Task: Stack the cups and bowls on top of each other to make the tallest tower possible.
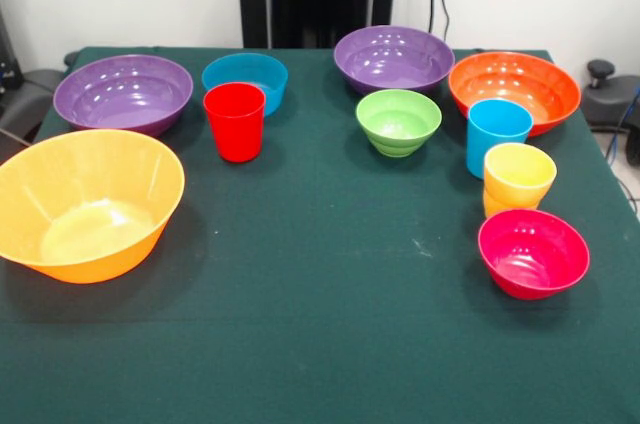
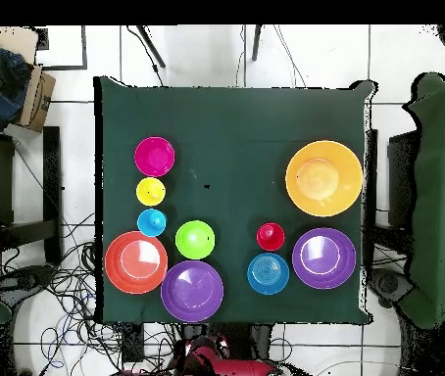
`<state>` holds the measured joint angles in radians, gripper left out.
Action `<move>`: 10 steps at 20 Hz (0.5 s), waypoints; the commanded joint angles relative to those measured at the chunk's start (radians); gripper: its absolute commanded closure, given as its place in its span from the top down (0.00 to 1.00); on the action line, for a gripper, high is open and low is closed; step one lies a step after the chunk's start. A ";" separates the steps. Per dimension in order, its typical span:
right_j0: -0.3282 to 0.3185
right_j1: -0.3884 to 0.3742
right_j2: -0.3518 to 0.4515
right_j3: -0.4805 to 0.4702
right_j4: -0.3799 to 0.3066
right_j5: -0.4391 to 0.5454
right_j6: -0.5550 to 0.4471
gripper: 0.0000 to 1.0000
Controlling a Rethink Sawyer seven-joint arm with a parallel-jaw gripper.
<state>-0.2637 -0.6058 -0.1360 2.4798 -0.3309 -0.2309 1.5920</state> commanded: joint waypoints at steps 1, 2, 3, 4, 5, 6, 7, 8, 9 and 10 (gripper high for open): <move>-0.022 -0.016 0.001 0.007 -0.041 -0.004 0.162 1.00; -0.023 -0.012 -0.002 0.006 -0.044 -0.010 0.162 1.00; -0.027 0.002 -0.006 -0.003 -0.048 -0.020 0.162 1.00; -0.031 0.017 -0.010 -0.011 -0.052 -0.030 0.161 1.00; -0.029 0.034 -0.020 -0.022 -0.055 -0.046 0.161 1.00; -0.030 0.056 -0.027 -0.031 -0.062 -0.065 0.162 1.00; -0.024 0.069 -0.034 -0.035 -0.064 -0.080 0.167 1.00; -0.018 0.083 -0.042 -0.039 -0.066 -0.095 0.171 1.00; -0.008 0.100 -0.047 -0.047 -0.065 -0.108 0.175 1.00; 0.001 0.116 -0.053 -0.054 -0.064 -0.122 0.179 1.00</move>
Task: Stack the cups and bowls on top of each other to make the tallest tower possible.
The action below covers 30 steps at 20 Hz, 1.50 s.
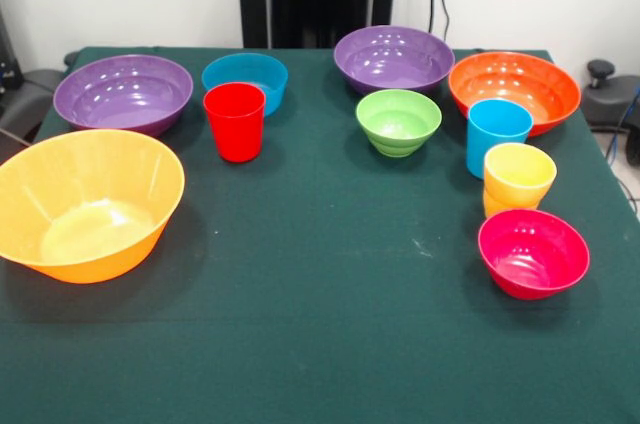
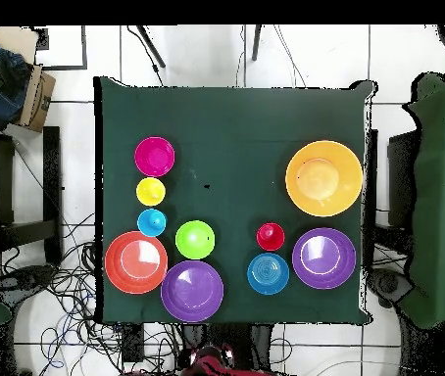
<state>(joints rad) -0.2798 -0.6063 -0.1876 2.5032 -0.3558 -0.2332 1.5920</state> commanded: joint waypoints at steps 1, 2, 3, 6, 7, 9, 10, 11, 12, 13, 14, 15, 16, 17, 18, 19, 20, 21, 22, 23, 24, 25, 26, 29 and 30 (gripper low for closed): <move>0.025 0.139 -0.013 -0.085 -0.041 -0.145 0.185 1.00; 0.033 0.162 -0.024 -0.093 -0.042 -0.171 0.190 1.00; 0.038 0.178 -0.032 -0.095 -0.043 -0.187 0.192 1.00; 0.054 0.209 -0.047 -0.102 -0.039 -0.210 0.188 1.00; 0.059 0.220 -0.051 -0.103 -0.035 -0.219 0.187 1.00; 0.068 0.244 -0.058 -0.104 -0.026 -0.236 0.185 1.00; 0.073 0.255 -0.064 -0.105 -0.022 -0.241 0.181 1.00; 0.078 0.268 -0.068 -0.107 -0.019 -0.245 0.178 1.00; 0.079 0.286 -0.072 -0.111 -0.021 -0.257 0.173 1.00; 0.080 0.307 -0.077 -0.113 -0.022 -0.279 0.177 1.00; 0.084 0.323 -0.083 -0.115 -0.022 -0.296 0.178 1.00; 0.086 0.334 -0.088 -0.114 -0.022 -0.314 0.181 1.00; 0.091 0.341 -0.094 -0.113 -0.018 -0.325 0.181 1.00; 0.098 0.346 -0.098 -0.110 -0.012 -0.333 0.180 1.00; 0.105 0.351 -0.103 -0.107 -0.005 -0.341 0.180 1.00; 0.116 0.357 -0.107 -0.104 0.003 -0.350 0.180 1.00; 0.126 0.363 -0.111 -0.101 0.012 -0.355 0.180 1.00; 0.139 0.369 -0.120 -0.099 0.022 -0.361 0.178 1.00; 0.153 0.382 -0.128 -0.097 0.031 -0.374 0.180 1.00; 0.155 0.402 -0.133 -0.100 0.029 -0.389 0.182 1.00; 0.158 0.421 -0.133 -0.103 0.029 -0.408 0.190 1.00; 0.156 0.440 -0.137 -0.108 0.022 -0.427 0.193 1.00; 0.158 0.451 -0.135 -0.110 0.022 -0.435 0.197 1.00; 0.170 0.478 -0.142 -0.113 0.022 -0.473 0.204 1.00; 0.175 0.488 -0.143 -0.112 0.024 -0.487 0.209 1.00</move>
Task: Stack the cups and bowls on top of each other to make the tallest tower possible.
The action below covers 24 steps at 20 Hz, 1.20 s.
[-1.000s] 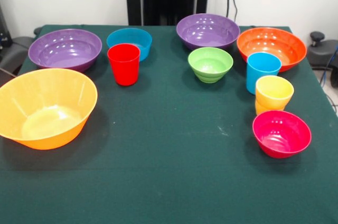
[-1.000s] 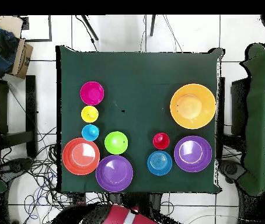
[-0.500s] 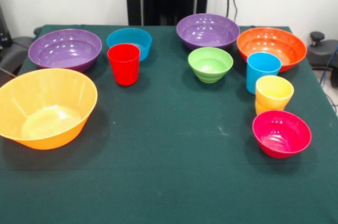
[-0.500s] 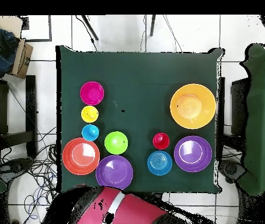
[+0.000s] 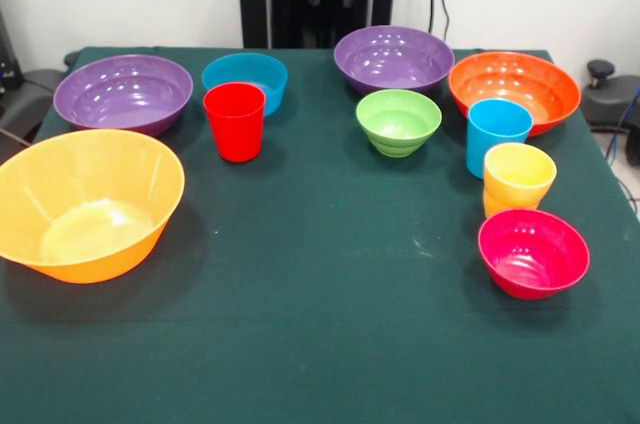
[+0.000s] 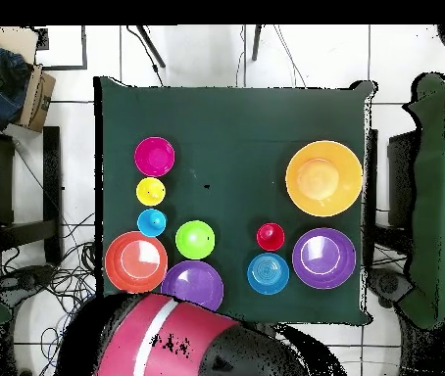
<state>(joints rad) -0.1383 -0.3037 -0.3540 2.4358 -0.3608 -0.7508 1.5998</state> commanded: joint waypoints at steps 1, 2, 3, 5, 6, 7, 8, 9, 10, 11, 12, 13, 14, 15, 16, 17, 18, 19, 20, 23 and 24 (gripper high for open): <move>0.038 0.195 0.022 -0.045 0.031 0.020 0.206 1.00; 0.042 0.204 0.022 -0.045 0.032 0.010 0.211 1.00; 0.045 0.212 0.021 -0.047 0.033 0.001 0.214 1.00; 0.053 0.230 0.019 -0.049 0.035 -0.018 0.221 1.00; 0.058 0.240 0.017 -0.050 0.037 -0.030 0.226 1.00; 0.061 0.252 0.014 -0.051 0.037 -0.047 0.232 1.00; 0.068 0.261 0.012 -0.050 0.041 -0.058 0.238 1.00; 0.072 0.268 0.011 -0.050 0.043 -0.067 0.242 1.00; 0.077 0.275 0.010 -0.049 0.045 -0.075 0.247 1.00; 0.081 0.284 0.009 -0.049 0.049 -0.085 0.253 1.00; 0.085 0.292 0.009 -0.048 0.052 -0.094 0.259 1.00; 0.088 0.304 0.008 -0.047 0.055 -0.110 0.267 1.00; 0.092 0.315 0.007 -0.046 0.057 -0.125 0.274 1.00; 0.091 0.324 0.005 -0.046 0.055 -0.134 0.278 1.00; 0.089 0.324 0.005 -0.047 0.053 -0.131 0.277 1.00; 0.088 0.321 0.007 -0.048 0.052 -0.124 0.275 1.00; 0.088 0.320 0.008 -0.049 0.052 -0.121 0.274 1.00; 0.091 0.318 0.010 -0.048 0.053 -0.120 0.274 1.00; 0.094 0.319 0.011 -0.047 0.054 -0.119 0.275 1.00; 0.100 0.324 0.014 -0.051 0.051 -0.119 0.276 1.00; 0.101 0.327 0.014 -0.054 0.048 -0.119 0.277 1.00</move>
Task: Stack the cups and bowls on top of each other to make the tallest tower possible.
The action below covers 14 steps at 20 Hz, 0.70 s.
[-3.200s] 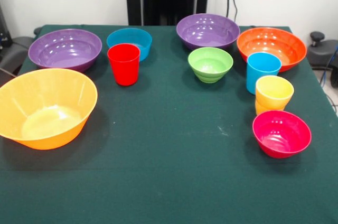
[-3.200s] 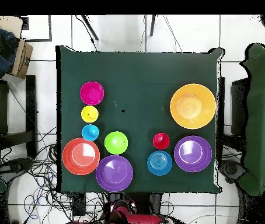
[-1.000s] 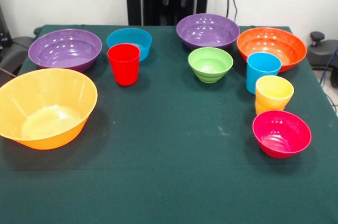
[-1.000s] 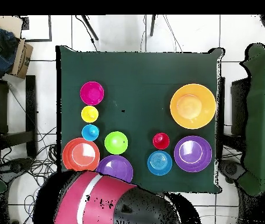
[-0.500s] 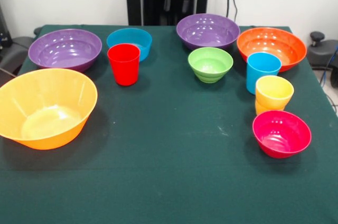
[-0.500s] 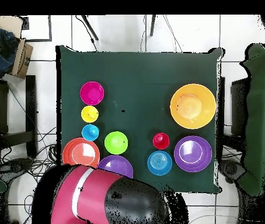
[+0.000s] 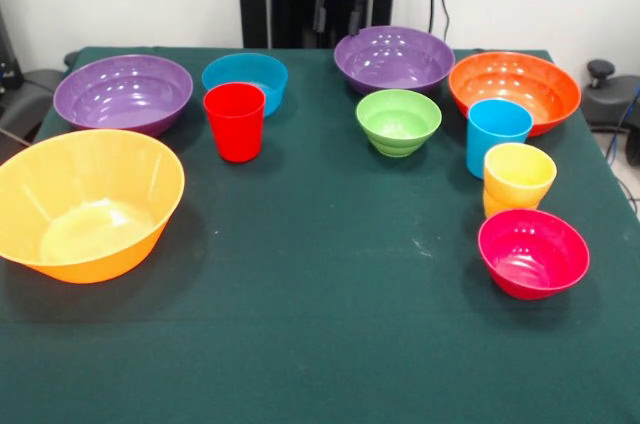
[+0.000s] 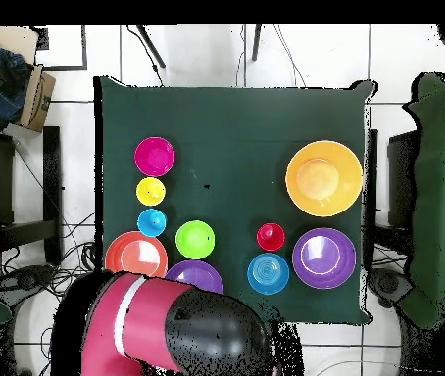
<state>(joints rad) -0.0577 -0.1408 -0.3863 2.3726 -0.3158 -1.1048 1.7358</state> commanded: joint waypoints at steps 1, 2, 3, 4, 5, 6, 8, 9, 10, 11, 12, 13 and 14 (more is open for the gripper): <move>0.020 0.165 0.046 0.007 0.001 0.235 0.141 1.00; 0.021 0.167 0.046 0.005 -0.002 0.235 0.141 1.00; 0.021 0.168 0.046 0.004 -0.003 0.235 0.140 1.00; 0.021 0.169 0.046 0.002 -0.006 0.235 0.140 1.00; 0.021 0.169 0.047 0.000 -0.007 0.237 0.139 1.00; 0.021 0.172 0.047 -0.001 -0.008 0.235 0.140 1.00; 0.020 0.176 0.047 -0.006 -0.011 0.233 0.140 1.00; 0.020 0.176 0.048 -0.006 -0.012 0.233 0.140 1.00; 0.020 0.176 0.048 -0.006 -0.013 0.234 0.140 1.00; 0.020 0.176 0.049 -0.007 -0.013 0.236 0.140 1.00; 0.020 0.175 0.050 -0.007 -0.013 0.236 0.139 1.00; 0.020 0.176 0.051 -0.008 -0.014 0.236 0.140 1.00; 0.020 0.177 0.052 -0.009 -0.014 0.237 0.140 1.00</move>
<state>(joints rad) -0.0530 -0.1267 -0.3862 2.3543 -0.3158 -1.1104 1.7406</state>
